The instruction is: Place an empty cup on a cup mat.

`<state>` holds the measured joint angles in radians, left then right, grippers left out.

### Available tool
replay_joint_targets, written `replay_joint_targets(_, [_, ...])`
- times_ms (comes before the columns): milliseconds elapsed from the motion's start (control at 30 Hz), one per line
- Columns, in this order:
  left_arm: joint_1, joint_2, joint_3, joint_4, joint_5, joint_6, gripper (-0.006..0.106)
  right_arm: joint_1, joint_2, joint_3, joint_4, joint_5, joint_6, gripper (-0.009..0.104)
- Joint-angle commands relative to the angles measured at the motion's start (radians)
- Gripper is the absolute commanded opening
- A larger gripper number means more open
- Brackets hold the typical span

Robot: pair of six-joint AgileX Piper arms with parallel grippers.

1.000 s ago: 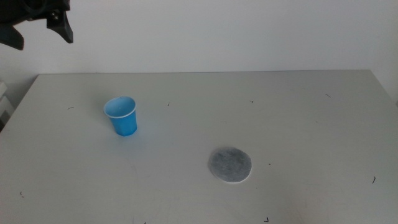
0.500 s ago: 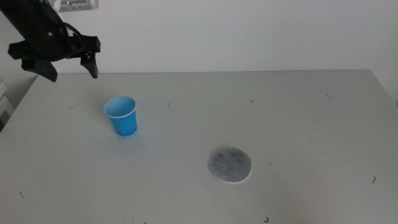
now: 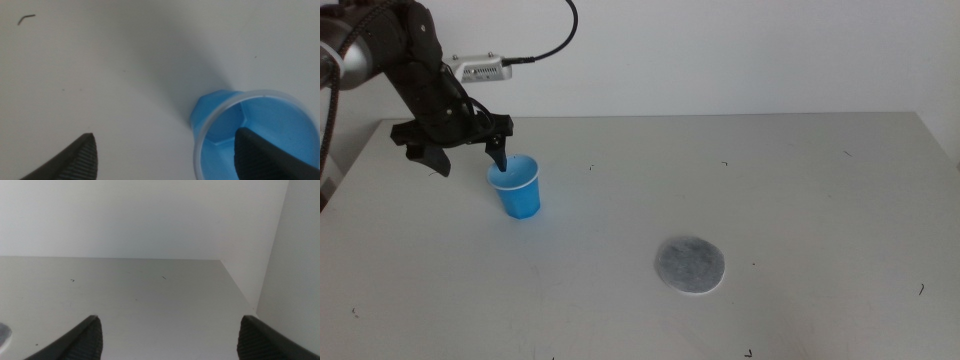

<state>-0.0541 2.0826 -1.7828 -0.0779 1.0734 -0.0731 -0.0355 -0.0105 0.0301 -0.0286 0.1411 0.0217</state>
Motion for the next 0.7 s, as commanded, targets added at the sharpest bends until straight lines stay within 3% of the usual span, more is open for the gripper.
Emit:
replay_joint_targets(0, [-0.006, -0.028, -0.033, -0.026, -0.025, -0.003, 0.105, 0.000, -0.026, -0.008, -0.014, -0.075, -0.005, 0.094])
replay_joint_targets(233, [-0.006, 0.051, -0.033, -0.071, -0.028, 0.049, 0.104, 0.000, -0.026, -0.008, -0.014, -0.075, -0.005, 0.094])
replay_joint_targets(333, [-0.006, 0.060, -0.032, -0.071, -0.038, 0.049, 0.095, 0.000, -0.026, -0.008, -0.014, -0.075, -0.005, 0.094])
replay_joint_targets(400, [-0.006, 0.062, -0.032, -0.075, -0.043, 0.049, 0.084, 0.000, -0.026, -0.008, -0.014, -0.075, -0.005, 0.094])
replay_joint_targets(667, [-0.006, 0.062, -0.032, -0.174, -0.051, 0.056, 0.018, 0.000, -0.026, -0.008, -0.014, -0.075, -0.005, 0.094])
